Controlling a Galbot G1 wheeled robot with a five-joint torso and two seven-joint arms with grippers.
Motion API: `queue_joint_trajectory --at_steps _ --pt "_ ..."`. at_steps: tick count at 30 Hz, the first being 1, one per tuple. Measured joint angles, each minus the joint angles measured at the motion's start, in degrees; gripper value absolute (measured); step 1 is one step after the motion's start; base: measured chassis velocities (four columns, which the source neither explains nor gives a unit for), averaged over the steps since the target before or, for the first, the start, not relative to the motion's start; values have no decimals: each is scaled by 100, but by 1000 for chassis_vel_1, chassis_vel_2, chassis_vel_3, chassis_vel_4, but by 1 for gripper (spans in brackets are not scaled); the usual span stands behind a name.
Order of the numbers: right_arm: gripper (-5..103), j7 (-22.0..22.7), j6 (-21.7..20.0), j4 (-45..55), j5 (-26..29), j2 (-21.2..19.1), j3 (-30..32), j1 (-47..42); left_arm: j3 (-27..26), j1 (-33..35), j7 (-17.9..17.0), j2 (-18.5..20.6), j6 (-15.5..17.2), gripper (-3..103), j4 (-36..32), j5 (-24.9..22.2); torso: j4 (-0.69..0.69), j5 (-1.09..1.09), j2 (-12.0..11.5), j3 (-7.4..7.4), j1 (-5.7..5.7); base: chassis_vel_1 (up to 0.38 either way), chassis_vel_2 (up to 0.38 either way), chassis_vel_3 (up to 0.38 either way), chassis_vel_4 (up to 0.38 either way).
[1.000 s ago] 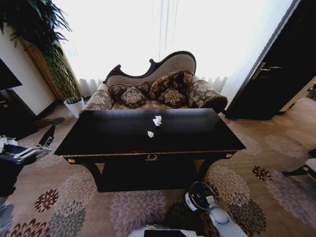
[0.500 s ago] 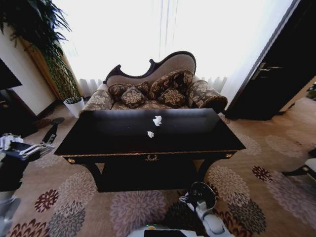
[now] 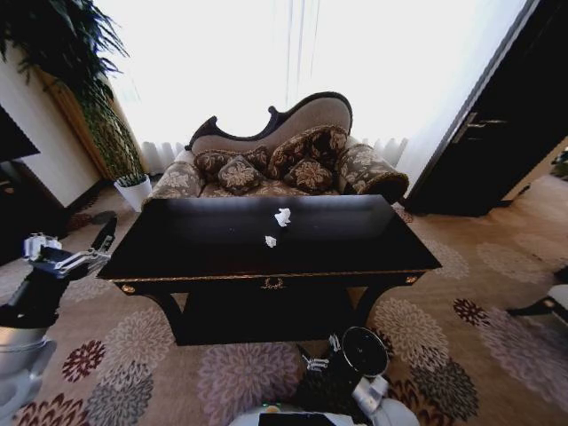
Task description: Move to the front of the table and place the trash on the table into the trash bin.
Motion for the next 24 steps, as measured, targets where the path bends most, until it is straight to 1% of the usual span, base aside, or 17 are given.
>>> queue_joint_trajectory --at_steps 1,4,5,9,10,11,14,15,16,19,20,22,23,24 --pt "100 0 0 0 0 0 0 0 0 0 0 0 0 100 0 0 0 0 0 0 0 0 0 0 0" --pt "100 -6 -104 759 227 162 275 -231 114 -15 -37 -39 -2 100 -40 57 0 -1 0 0 0 0 0 0 0" --pt "100 -6 -104 759 227 162 275 -231 114 -15 -37 -39 -2 100 -40 57 0 -1 0 0 0 0 0 0 0" --pt "100 13 -169 1519 360 228 525 -469 131 -14 -76 -54 -9 100 -98 31 0 0 0 0 0 0 0 0 0" --pt "100 13 -169 1519 360 228 525 -469 131 -14 -76 -54 -9 100 -98 31 0 0 0 0 0 0 0 0 0" --pt "100 36 -191 1621 371 230 550 -494 131 -19 -90 -55 -9 100 -96 28 -1 1 0 0 0 0 0 0 0" --pt "100 296 -410 2158 459 213 670 -527 132 -32 -134 -59 -9 100 -74 23 0 -1 0 0 0 0 0 0 0" --pt "100 296 -410 2158 459 213 670 -527 132 -32 -134 -59 -9 100 -74 23 0 -1 0 0 0 0 0 0 0" --pt "100 429 -476 2269 465 195 693 -497 132 -32 -138 -62 -9 100 -63 24 -1 0 0 0 0 0 0 0 0" --pt "100 1281 -692 2591 446 129 709 -316 129 7 -159 -79 -9 100 -16 76 0 1 0 0 0 0 0 0 0" --pt "100 1281 -692 2591 446 129 709 -316 129 7 -159 -79 -9 100 -16 76 0 1 0 0 0 0 0 0 0" --pt "100 2239 -945 2808 464 87 681 -184 109 57 -171 -83 -9 100 -14 117 0 1 0 0 0 0 0 0 0" --pt "100 2239 -945 2808 464 87 681 -184 109 57 -171 -83 -9 100 -14 117 0 1 0 0 0 0 0 0 0" --pt "100 2760 -1181 2945 530 40 692 -92 82 92 -178 -82 -10 100 -44 123 0 0 0 0 0 0 0 0 0"
